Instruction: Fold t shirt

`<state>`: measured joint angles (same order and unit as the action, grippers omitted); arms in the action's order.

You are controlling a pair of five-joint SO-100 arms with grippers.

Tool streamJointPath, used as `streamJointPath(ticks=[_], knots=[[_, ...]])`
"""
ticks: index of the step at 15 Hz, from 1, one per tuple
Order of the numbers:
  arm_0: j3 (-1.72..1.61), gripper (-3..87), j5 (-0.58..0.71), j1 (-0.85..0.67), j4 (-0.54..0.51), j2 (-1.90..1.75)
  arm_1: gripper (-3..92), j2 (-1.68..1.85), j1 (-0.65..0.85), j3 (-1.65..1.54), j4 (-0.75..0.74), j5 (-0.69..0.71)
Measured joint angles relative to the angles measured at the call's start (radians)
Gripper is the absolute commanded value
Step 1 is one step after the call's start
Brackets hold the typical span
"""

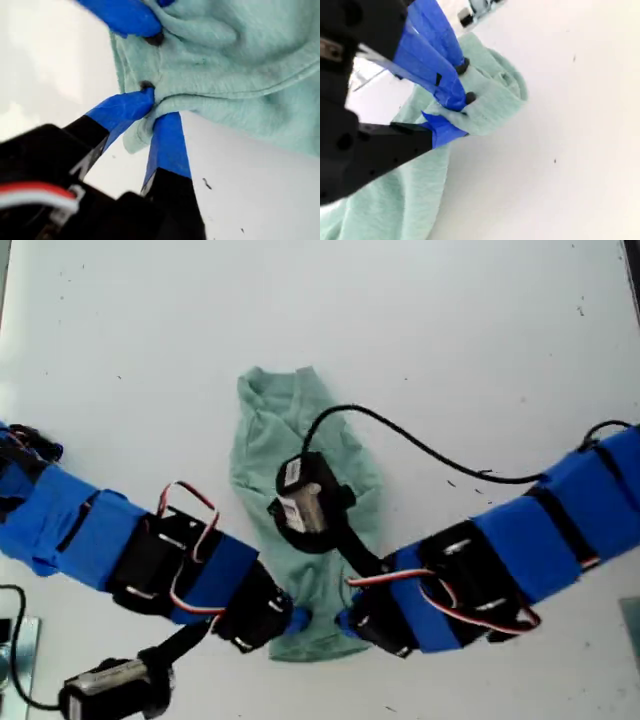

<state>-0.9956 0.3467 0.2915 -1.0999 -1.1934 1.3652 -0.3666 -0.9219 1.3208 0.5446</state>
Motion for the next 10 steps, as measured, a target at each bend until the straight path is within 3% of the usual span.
streamJointPath(ticks=[4, 8, 9, 10], knots=[[0.000, -0.2, 0.003, 0.031, 0.009, -0.029, 1.3, 0.026, -0.011, 0.000, -0.043, 0.049], [-0.118, -0.2, -0.043, -0.075, 0.000, -0.152, 1.3, 0.051, 0.192, -0.009, -0.043, 0.155], [-0.195, -0.1, -0.048, -0.153, 0.000, -0.212, 5.9, 0.051, 0.267, -0.015, -0.041, 0.192], [-0.245, 4.8, -0.048, -0.229, -0.002, -0.259, 22.5, 0.052, 0.356, -0.026, -0.040, 0.218]])
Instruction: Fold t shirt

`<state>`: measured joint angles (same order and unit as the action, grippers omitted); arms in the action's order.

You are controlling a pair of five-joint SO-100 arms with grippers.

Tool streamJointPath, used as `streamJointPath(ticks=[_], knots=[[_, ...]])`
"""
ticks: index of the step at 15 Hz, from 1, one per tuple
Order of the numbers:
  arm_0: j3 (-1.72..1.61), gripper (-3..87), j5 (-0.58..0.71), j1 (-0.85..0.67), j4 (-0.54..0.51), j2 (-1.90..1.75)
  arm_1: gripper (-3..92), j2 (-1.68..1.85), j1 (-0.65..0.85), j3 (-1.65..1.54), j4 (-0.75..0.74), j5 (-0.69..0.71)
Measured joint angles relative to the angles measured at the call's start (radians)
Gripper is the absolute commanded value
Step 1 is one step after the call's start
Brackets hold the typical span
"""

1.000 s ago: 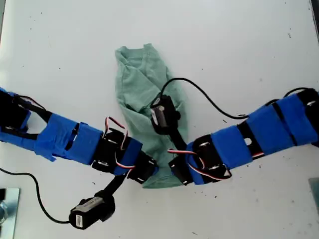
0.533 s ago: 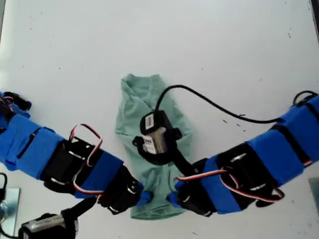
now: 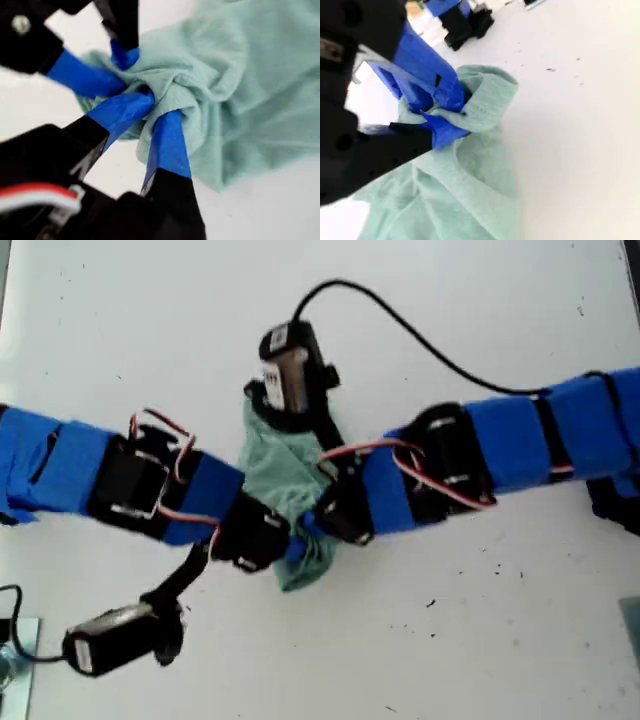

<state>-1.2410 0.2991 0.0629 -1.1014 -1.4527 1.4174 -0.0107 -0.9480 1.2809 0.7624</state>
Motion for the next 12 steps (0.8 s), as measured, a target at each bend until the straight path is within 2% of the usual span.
streamJointPath(ticks=[1, 2, 5, 7, 9, 11, 12], knots=[[-0.078, 19.1, 0.000, -0.080, 0.000, -0.064, 37.7, 0.000, 0.087, -0.015, 0.000, 0.014], [-0.153, 22.2, -0.011, -0.155, 0.000, -0.135, 40.7, 0.000, 0.187, -0.043, 0.000, 0.017], [-0.509, 23.5, -0.051, -0.383, 0.095, -0.503, 33.3, 0.101, 0.485, -0.184, 0.009, -0.011], [-0.746, 22.5, -0.057, -0.474, 0.129, -0.785, 29.3, 0.333, 0.607, -0.397, -0.023, -0.041], [-1.017, 20.4, -0.067, -0.529, 0.156, -1.077, 25.9, 0.683, 0.704, -0.724, -0.081, -0.052], [-1.312, 17.4, -0.083, -0.581, 0.160, -1.431, 24.2, 1.101, 0.802, -1.081, -0.067, -0.063], [-1.437, 15.5, -0.089, -0.583, 0.147, -1.606, 23.5, 1.331, 0.805, -1.239, -0.021, -0.074]])
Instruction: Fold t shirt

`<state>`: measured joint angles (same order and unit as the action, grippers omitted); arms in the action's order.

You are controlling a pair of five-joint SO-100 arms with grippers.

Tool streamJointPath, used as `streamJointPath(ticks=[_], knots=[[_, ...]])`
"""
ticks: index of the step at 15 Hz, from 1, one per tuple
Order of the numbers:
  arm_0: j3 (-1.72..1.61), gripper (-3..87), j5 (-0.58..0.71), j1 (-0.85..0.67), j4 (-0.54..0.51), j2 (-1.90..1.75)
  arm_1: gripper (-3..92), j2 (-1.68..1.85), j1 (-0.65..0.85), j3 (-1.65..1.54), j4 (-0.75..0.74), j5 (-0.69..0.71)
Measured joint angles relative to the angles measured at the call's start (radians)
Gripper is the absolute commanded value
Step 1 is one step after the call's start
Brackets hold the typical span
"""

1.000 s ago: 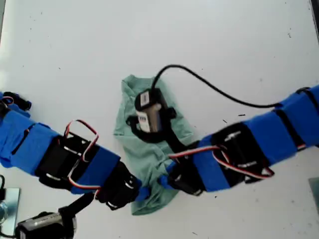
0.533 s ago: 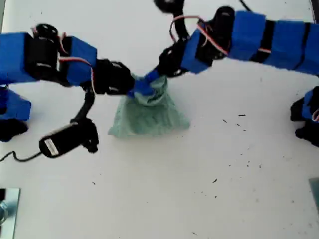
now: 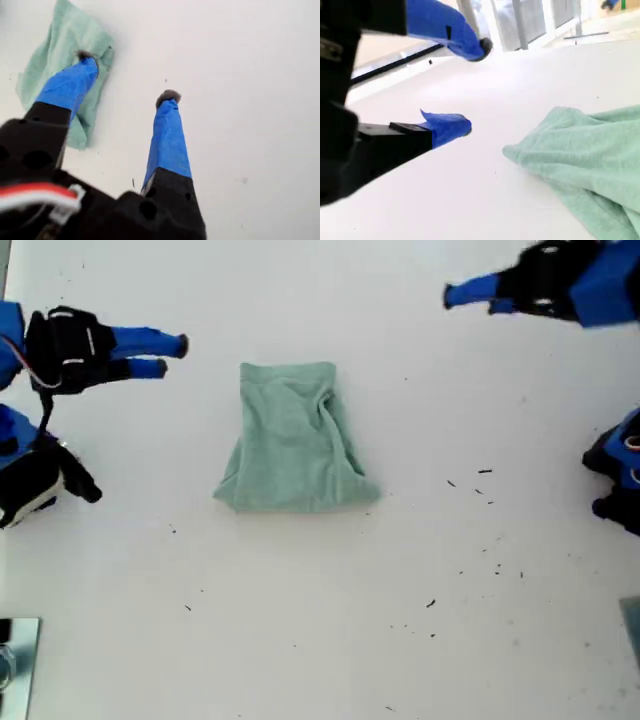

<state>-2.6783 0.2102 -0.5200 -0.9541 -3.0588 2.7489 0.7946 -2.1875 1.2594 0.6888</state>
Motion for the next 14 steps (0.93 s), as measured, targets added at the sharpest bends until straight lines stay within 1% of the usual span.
streamJointPath(ticks=[1, 2, 3, 5, 6, 7, 8, 9, 10, 11, 12, 13, 14], knots=[[-0.107, 14.5, -0.017, 0.008, -0.009, -0.143, 22.5, 0.225, -0.012, -0.146, 0.046, -0.025], [-0.198, 13.8, -0.046, 0.041, -0.005, -0.250, 21.9, 0.440, -0.069, -0.299, 0.066, -0.060], [-0.296, 13.4, -0.087, 0.112, -0.006, -0.345, 21.8, 0.630, -0.163, -0.462, 0.072, -0.123], [-0.433, 13.1, -0.158, 0.202, -0.032, -0.503, 20.4, 0.726, -0.287, -0.710, 0.086, -0.256], [-0.488, 14.1, -0.169, 0.256, -0.023, -0.523, 20.6, 0.738, -0.325, -0.808, 0.086, -0.298], [-0.532, 14.0, -0.163, 0.295, 0.011, -0.528, 20.0, 0.746, -0.319, -0.850, 0.084, -0.350], [-0.545, 13.1, -0.118, 0.331, 0.011, -0.529, 19.8, 0.750, -0.324, -0.854, 0.084, -0.365], [-0.554, 13.1, -0.095, 0.376, -0.041, -0.534, 19.0, 0.742, -0.350, -0.856, 0.084, -0.364], [-0.555, 13.1, -0.048, 0.399, -0.064, -0.534, 19.0, 0.742, -0.345, -0.857, 0.084, -0.357], [-0.555, 13.1, -0.034, 0.416, -0.069, -0.534, 17.9, 0.746, -0.336, -0.859, 0.084, -0.250], [-0.555, 13.1, -0.029, 0.448, -0.069, -0.534, 17.5, 0.746, -0.347, -0.859, 0.084, -0.112], [-0.555, 13.1, -0.029, 0.456, -0.069, -0.534, 17.3, 0.746, -0.350, -0.859, 0.084, -0.054], [-0.555, 13.1, -0.029, 0.456, -0.069, -0.534, 17.1, 0.746, -0.348, -0.859, 0.084, -0.040]])
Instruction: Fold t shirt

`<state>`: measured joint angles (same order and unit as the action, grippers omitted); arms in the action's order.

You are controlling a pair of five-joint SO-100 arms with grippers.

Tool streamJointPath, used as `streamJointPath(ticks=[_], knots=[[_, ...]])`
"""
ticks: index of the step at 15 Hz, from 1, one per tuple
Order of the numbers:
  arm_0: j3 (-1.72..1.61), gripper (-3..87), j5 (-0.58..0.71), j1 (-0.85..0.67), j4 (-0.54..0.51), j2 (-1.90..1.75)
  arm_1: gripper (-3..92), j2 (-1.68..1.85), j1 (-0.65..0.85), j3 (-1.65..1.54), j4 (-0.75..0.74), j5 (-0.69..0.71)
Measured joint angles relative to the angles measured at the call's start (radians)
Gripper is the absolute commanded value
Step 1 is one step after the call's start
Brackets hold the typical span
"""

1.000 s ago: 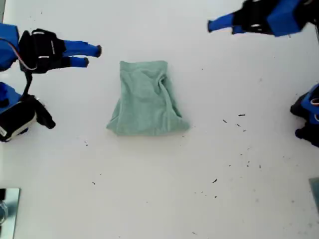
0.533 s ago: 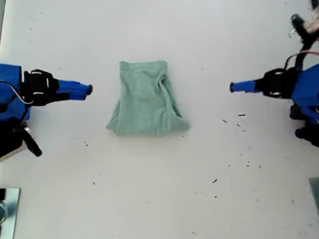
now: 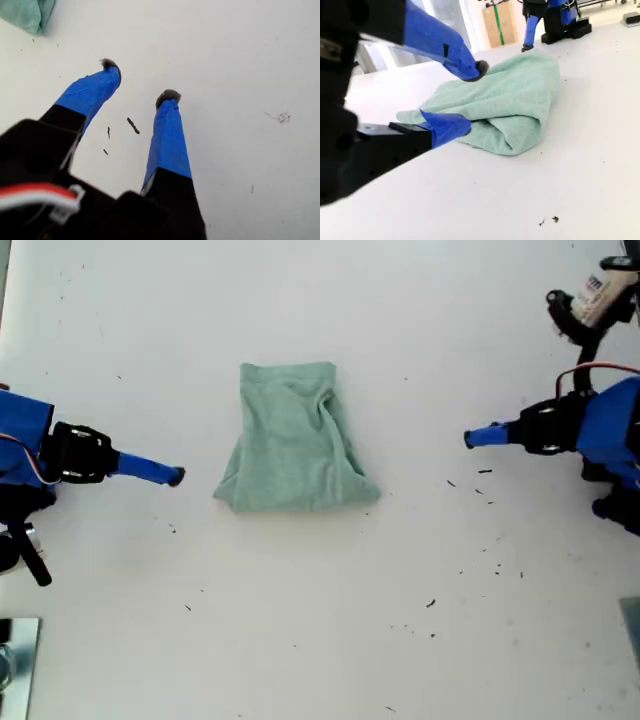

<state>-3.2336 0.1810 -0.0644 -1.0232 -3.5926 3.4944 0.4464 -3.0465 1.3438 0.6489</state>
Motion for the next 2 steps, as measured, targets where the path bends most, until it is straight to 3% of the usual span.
streamJointPath(ticks=[2], knots=[[0.000, 13.1, 0.000, 0.015, 0.000, 0.000, 16.7, 0.000, 0.000, 0.000, 0.000, 0.008]])
